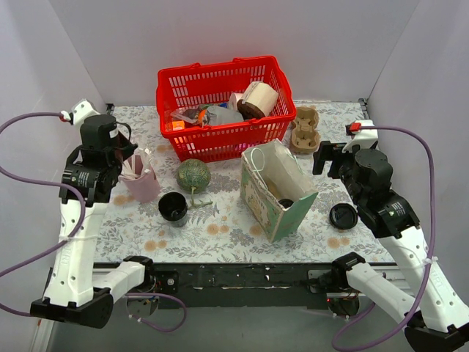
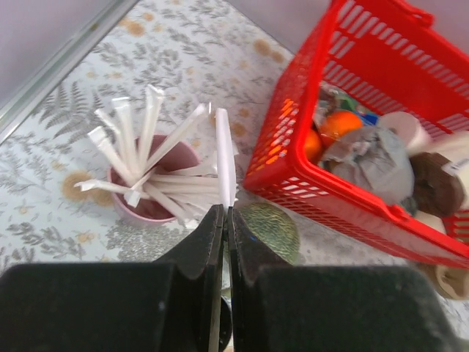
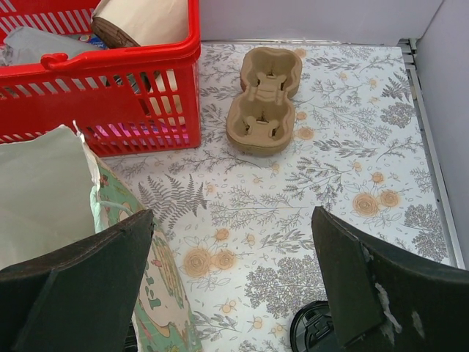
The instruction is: Pack the takeout coffee
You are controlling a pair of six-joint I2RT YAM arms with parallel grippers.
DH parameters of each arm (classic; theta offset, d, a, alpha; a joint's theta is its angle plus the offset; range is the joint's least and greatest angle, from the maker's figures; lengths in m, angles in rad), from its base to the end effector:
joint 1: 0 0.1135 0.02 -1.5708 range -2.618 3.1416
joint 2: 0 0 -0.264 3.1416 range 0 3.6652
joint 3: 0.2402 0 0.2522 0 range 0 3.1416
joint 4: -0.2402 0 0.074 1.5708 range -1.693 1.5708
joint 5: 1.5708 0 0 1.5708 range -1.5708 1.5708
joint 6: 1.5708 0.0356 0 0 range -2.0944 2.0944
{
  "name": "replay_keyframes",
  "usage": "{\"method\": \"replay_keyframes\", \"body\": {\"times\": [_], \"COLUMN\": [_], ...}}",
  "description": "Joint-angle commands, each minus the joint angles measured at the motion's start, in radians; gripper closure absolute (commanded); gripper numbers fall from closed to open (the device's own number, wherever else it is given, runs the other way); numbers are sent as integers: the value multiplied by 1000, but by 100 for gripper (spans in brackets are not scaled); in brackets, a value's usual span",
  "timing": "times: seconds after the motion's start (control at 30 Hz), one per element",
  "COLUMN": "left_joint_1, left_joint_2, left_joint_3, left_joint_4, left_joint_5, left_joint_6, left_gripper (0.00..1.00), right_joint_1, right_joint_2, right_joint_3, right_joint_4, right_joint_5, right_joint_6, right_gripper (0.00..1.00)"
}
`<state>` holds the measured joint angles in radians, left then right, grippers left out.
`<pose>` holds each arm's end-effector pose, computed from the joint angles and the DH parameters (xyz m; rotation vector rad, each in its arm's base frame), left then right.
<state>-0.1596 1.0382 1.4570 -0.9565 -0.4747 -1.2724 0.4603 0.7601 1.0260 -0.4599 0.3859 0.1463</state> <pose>0.1764 -0.0119 0.4412 -1.3200 1.5898 -0.3896 0.1441 0.0565 0.3970 0.0042 1.7515 0.1024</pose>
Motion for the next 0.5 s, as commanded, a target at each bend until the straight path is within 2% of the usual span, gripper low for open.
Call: {"method": "replay_keyframes", "body": {"times": [0.0,0.07,0.27,0.47], "left_joint_1": [5,5,5,5], "left_joint_2": [-23,-24,-29,-15], "left_joint_3": [95,118,213,296], "left_joint_4": [36,32,4,35], "left_joint_5": [188,222,168,176], "left_joint_6": [122,139,157,166], "left_gripper": [100,99,99,100], "right_joint_1": [0,0,0,0], "right_joint_2": [-13,-10,-15,-18], "right_joint_3": [-15,-17,-24,-27], "right_joint_4": [69,69,78,81], "right_joint_5": [-19,-27,-38,-38], "right_joint_6": [-24,-27,-33,-33], "right_gripper": [4,3,3,3]}}
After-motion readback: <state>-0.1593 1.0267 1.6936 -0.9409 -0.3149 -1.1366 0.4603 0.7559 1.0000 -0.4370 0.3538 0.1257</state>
